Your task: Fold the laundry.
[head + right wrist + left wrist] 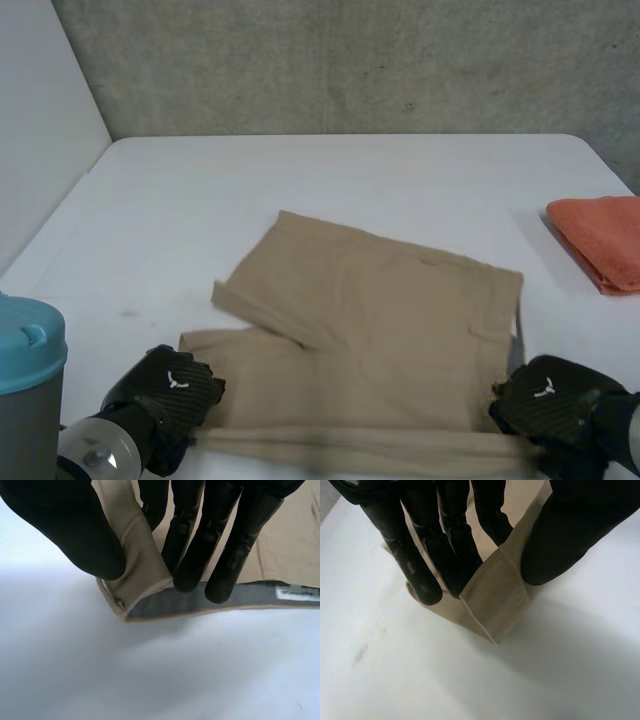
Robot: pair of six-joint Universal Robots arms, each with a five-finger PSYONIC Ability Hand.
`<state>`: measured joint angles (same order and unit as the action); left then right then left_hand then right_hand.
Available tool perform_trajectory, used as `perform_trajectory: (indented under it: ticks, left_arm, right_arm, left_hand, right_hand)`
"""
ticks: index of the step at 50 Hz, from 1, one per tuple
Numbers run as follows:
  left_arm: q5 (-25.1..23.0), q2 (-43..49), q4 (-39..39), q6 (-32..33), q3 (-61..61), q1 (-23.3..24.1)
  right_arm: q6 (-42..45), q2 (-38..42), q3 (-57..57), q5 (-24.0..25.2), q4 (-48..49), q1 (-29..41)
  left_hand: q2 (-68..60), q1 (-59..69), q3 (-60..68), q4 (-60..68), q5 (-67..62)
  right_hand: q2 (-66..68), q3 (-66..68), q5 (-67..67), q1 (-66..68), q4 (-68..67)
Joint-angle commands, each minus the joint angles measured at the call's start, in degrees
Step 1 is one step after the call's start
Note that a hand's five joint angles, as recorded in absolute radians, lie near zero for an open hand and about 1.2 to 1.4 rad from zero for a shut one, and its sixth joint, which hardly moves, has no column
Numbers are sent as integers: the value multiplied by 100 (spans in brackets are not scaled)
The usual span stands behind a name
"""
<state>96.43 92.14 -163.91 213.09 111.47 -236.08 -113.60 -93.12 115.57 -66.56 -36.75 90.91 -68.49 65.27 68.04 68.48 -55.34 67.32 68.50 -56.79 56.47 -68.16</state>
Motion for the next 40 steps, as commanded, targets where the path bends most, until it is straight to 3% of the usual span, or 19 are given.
perform_trajectory:
  ticks: [1,8,16,25,31,34,36,37,38,40]
  left_arm:
    - [42,567,-807,145,-626,35]
    - [42,1648,-2082,162,-1759,53]
    - [60,3228,-3382,776,-3401,220]
    - [51,5065,-3516,1226,-5475,255]
    - [16,5674,-3525,1226,-6198,264]
    - [42,5797,-3595,1208,-6339,246]
    - [68,5815,-3621,1199,-6383,246]
    - [77,5815,-3630,1182,-6383,255]
    - [77,5815,-3630,1173,-6366,264]
    - [86,5780,-3604,1103,-6244,316]
  right_arm:
    - [-987,503,-393,-50,1036,137]
    - [-1533,1111,-877,-313,1679,446]
    - [-1938,1576,-1326,-1147,3163,647]
    - [-1947,2508,-1695,-1737,5008,902]
    - [-1876,3000,-1888,-1852,6021,1052]
    - [-1903,3255,-2090,-1887,6303,1105]
    - [-1920,3370,-2222,-1922,6303,1105]
    - [-1929,3405,-2301,-1974,6286,1122]
    - [-1938,3405,-2345,-2010,6268,1122]
    - [-1999,3371,-2363,-2080,6216,1122]
  left_hand:
    - [-1151,1473,1196,1152,-1466]
    - [-1151,1473,1196,1152,-1466]
    - [-1151,1473,1196,1152,-1466]
    - [-1151,1473,1196,1152,-1466]
    - [-1103,1425,1148,1104,-1419]
    - [609,-287,-563,-608,293]
    - [2837,-2515,-2791,-2836,2521]
    - [5849,-5527,-5804,-5848,5534]
    - [5849,-5527,-5804,-5848,5534]
    - [5849,-5527,-5804,-5848,5534]
  right_hand:
    - [1268,1150,-1321,2353,-1184]
    - [1268,1150,-1321,2353,-1184]
    - [1268,1150,-1321,2353,-1184]
    - [1268,1150,-1321,2353,-1184]
    - [1268,1150,-1321,2353,-1184]
    - [1268,1150,-1321,2353,-1184]
    - [-580,-698,527,505,664]
    - [-4456,-4575,4403,-3372,4541]
    - [-5732,-5850,5679,-4647,5816]
    - [-5732,-5850,5679,-4647,5816]
